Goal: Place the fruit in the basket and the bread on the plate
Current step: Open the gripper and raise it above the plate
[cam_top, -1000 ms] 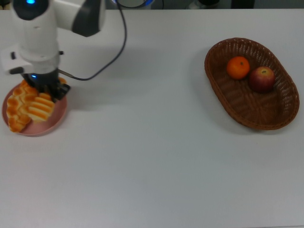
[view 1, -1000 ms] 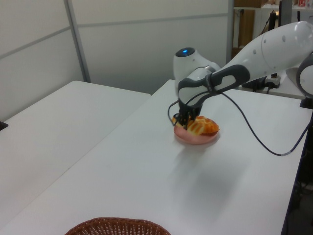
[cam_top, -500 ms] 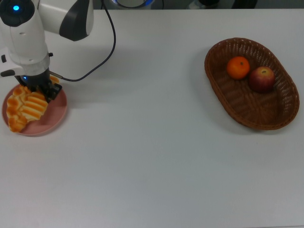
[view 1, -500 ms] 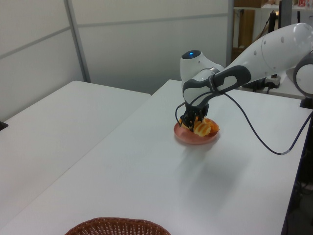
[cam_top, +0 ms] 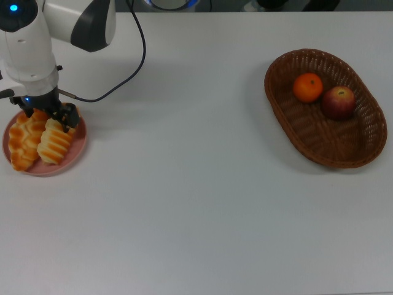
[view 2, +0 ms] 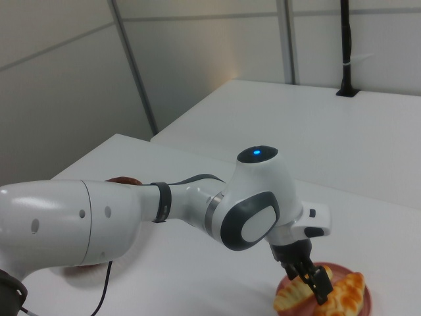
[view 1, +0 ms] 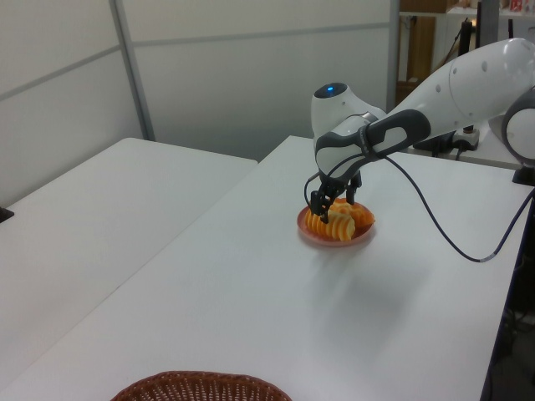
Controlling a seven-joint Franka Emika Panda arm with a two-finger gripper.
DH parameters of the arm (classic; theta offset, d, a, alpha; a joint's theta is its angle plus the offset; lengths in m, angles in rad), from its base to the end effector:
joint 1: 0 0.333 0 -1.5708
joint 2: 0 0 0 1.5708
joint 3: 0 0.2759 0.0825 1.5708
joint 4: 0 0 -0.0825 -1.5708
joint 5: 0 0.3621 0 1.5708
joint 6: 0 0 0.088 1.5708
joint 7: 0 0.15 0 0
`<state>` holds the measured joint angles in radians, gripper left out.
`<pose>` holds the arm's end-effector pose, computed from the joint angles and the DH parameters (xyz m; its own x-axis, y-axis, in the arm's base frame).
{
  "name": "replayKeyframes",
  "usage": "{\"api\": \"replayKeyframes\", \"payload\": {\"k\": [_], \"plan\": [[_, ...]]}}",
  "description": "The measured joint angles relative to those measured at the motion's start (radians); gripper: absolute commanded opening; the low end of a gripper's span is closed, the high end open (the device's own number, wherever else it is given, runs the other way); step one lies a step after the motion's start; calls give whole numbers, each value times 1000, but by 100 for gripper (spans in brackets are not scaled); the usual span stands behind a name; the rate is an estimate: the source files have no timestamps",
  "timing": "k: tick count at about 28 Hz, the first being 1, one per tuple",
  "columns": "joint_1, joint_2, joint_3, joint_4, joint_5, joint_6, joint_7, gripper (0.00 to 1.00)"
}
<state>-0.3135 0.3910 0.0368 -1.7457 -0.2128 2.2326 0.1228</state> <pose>0.6059 -0.1874 0.2924 0.9579 -0.2670 0.1056 -0.2809 -0.9475 0.1528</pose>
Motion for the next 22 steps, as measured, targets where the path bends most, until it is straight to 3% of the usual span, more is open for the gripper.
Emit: {"api": "replayKeyframes", "payload": {"k": [8,14,18,22], "plan": [[26,-48,17,14,0,-93,-19,100],[127,-149,22,21,5,-287,-23,100],[192,-215,23,21,33,-392,-23,100],[226,-257,23,19,45,-453,-23,100]]}}
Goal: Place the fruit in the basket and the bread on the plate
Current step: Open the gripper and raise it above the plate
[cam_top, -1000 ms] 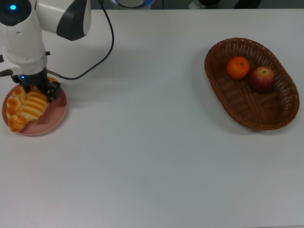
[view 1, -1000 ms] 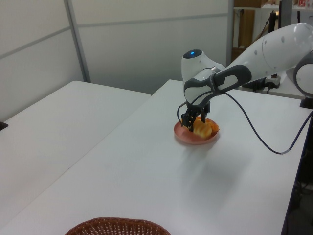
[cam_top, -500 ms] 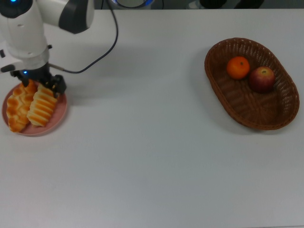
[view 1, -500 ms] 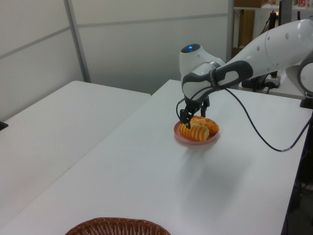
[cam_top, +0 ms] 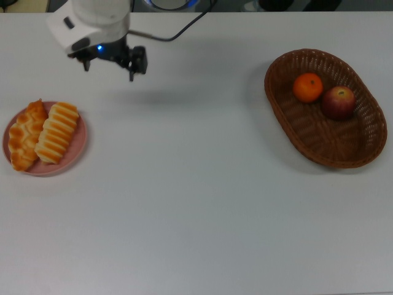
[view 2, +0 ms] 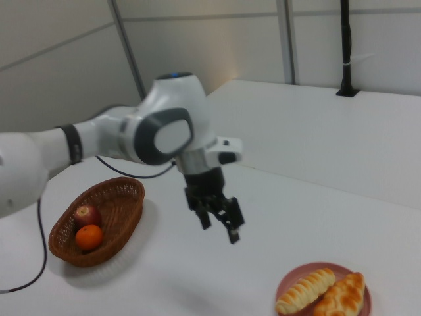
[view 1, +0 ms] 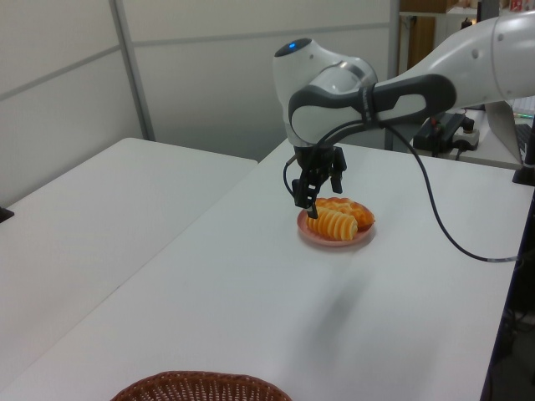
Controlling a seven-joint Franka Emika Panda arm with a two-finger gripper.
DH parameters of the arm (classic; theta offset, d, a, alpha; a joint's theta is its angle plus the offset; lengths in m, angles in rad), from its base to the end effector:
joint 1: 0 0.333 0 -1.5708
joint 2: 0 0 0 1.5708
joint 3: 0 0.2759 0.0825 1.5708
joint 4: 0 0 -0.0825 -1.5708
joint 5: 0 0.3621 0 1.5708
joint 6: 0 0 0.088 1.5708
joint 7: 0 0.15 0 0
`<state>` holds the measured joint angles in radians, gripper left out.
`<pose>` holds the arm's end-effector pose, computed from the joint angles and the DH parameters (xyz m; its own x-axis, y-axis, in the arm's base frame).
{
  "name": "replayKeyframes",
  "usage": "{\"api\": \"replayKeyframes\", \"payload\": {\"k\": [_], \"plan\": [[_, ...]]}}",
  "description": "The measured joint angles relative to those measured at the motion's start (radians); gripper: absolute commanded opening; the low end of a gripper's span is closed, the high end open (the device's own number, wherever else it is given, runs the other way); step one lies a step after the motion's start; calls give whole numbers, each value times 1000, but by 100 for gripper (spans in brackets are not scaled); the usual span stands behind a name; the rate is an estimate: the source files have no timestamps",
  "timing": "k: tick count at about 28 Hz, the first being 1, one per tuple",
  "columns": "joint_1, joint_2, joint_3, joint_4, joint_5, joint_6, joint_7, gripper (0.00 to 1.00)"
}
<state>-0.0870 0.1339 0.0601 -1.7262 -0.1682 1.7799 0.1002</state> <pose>0.5646 -0.0377 0.4163 0.9936 -0.0908 -0.0667 -0.0792 -0.9839 0.1600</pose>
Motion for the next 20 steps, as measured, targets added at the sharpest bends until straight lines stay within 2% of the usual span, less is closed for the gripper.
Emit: {"api": "replayKeyframes", "payload": {"k": [4,10,20], "plan": [[24,-29,0,-2,3,-48,0,100],[27,-55,0,-5,33,-77,-1,100],[27,-57,0,-7,34,-77,-2,100]]}}
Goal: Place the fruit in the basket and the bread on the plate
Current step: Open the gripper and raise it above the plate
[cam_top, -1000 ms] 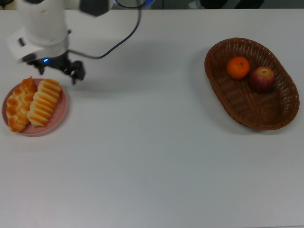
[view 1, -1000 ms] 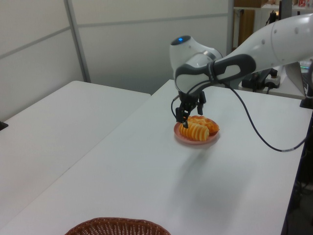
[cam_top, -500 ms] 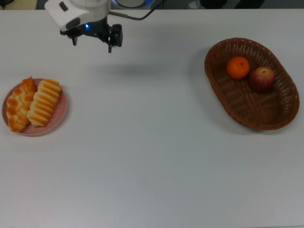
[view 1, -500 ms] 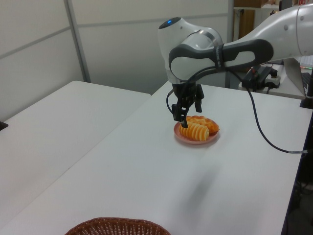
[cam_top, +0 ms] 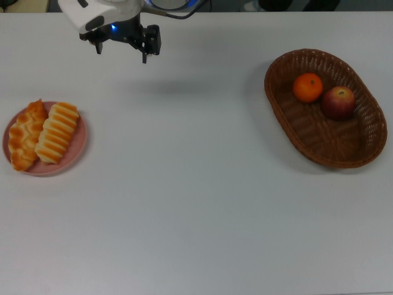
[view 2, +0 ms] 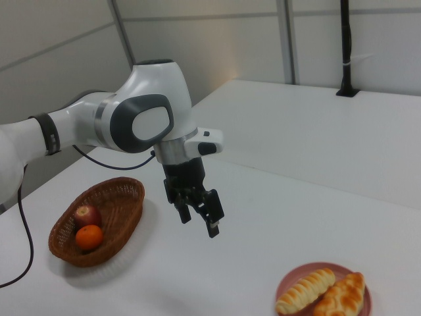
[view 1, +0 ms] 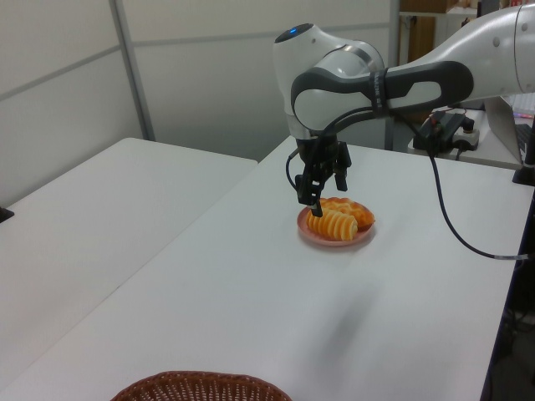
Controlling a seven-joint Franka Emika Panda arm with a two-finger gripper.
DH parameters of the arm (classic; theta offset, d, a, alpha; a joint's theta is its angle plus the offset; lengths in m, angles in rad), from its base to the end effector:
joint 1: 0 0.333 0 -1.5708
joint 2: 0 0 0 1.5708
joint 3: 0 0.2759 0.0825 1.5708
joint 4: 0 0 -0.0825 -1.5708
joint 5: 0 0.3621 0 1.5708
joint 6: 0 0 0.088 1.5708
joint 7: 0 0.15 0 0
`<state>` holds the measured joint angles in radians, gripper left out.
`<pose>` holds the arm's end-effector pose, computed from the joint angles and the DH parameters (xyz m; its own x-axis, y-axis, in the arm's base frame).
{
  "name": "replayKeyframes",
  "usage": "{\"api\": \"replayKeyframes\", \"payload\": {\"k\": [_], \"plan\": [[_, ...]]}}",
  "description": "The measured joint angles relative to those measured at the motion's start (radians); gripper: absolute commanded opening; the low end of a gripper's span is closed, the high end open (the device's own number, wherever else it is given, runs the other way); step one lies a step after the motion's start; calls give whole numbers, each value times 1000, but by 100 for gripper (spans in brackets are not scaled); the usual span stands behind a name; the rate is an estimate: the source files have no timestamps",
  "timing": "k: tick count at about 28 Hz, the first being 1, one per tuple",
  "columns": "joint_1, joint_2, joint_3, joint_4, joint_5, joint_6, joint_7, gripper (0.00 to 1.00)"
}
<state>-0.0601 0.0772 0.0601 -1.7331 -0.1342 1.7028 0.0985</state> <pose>0.5465 -0.0189 0.4386 0.9922 -0.0797 -0.0954 -0.0664 -0.9886 0.1354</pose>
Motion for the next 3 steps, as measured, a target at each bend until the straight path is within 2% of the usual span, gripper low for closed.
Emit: {"api": "replayKeyframes", "payload": {"k": [3], "plan": [[0,0,0,0,0,0,0,100]]}}
